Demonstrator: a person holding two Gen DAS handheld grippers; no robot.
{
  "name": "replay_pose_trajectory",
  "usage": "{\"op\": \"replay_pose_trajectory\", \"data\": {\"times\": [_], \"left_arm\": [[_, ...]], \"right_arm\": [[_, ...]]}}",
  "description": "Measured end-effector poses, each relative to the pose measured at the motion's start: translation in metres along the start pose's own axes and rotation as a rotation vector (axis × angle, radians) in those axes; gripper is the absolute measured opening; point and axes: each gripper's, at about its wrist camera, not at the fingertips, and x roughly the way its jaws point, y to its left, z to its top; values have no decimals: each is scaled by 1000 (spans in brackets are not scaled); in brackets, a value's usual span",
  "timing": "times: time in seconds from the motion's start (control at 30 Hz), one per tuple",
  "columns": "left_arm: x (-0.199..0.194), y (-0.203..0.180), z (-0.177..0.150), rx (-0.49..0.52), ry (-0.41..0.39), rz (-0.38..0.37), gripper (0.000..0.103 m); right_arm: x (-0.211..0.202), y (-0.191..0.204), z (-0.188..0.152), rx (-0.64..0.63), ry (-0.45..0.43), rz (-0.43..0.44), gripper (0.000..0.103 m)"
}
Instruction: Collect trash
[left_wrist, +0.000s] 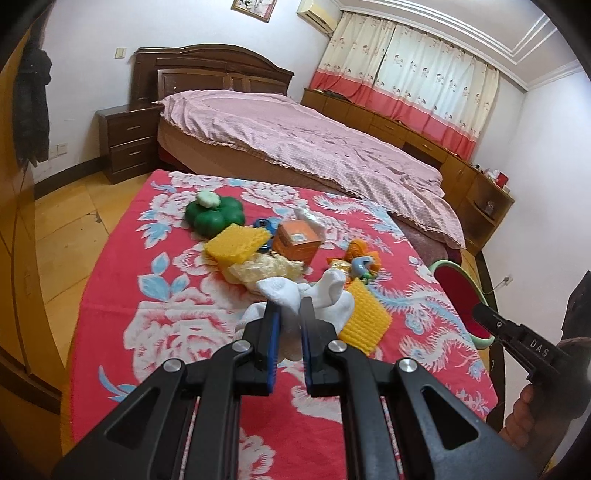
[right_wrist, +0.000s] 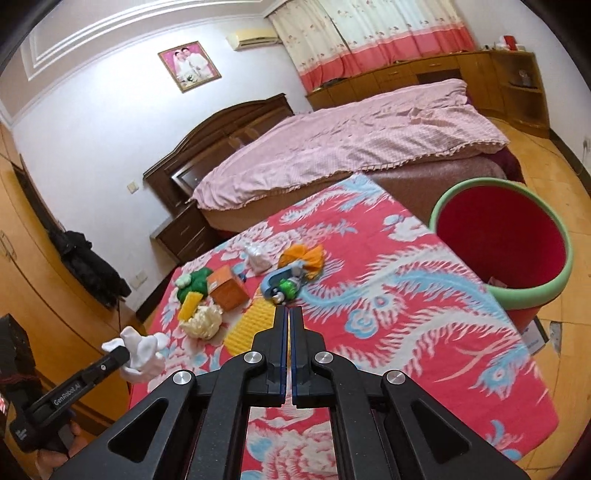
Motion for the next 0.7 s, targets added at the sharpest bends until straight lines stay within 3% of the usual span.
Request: {"op": "replay_pose_trajectory", "data": {"times": [0.23,0.47,0.7], "left_arm": [[0,-8,2,11,-3,-8,9],[5,-3,3,1,-5,-2,9],[16,6,2,-8,5,7,9]], "right_arm": [[4,-2,-4,8,22,-17,10],[17,4,-16,0,77,-49,48],[52,16,-19,-80,137,-52,53]]}}
